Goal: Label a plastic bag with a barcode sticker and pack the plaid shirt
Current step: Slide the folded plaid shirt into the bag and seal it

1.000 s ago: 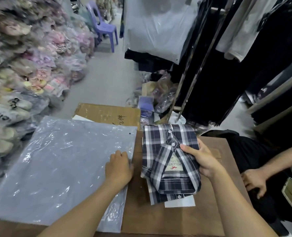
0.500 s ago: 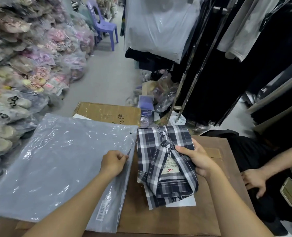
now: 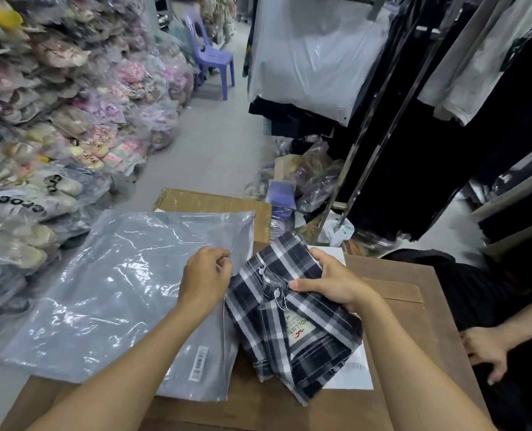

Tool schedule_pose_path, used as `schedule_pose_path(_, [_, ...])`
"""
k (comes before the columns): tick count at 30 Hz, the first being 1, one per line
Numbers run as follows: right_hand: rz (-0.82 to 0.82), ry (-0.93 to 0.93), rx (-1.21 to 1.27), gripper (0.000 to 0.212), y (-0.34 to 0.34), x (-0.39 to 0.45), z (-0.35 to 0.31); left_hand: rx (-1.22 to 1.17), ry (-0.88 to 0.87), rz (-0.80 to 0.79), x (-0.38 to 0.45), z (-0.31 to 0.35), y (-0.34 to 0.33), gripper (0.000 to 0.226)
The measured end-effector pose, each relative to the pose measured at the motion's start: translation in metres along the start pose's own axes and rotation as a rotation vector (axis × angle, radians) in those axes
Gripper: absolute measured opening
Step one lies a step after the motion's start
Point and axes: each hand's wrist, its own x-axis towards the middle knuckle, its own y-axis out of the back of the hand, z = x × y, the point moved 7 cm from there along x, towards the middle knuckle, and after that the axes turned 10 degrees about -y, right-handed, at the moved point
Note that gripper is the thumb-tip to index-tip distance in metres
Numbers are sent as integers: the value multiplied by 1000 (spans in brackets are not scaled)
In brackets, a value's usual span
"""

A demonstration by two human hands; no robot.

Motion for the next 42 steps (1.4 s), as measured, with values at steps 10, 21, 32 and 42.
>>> schedule_pose_path(10, [-85, 31, -612, 73, -69, 33, -44, -46, -69, -83, -16, 11, -7, 25])
schedule_pose_path(21, [606, -4, -550, 56, -21, 10, -21, -62, -26, -136, -8, 1, -21, 23])
schedule_pose_path(32, [232, -535, -70, 36, -10, -9, 72, -46, 0, -183, -6, 10, -33, 20])
schedule_pose_path(42, [93, -284, 348, 37, -63, 15, 17, -65, 14, -187, -9, 13, -24, 24])
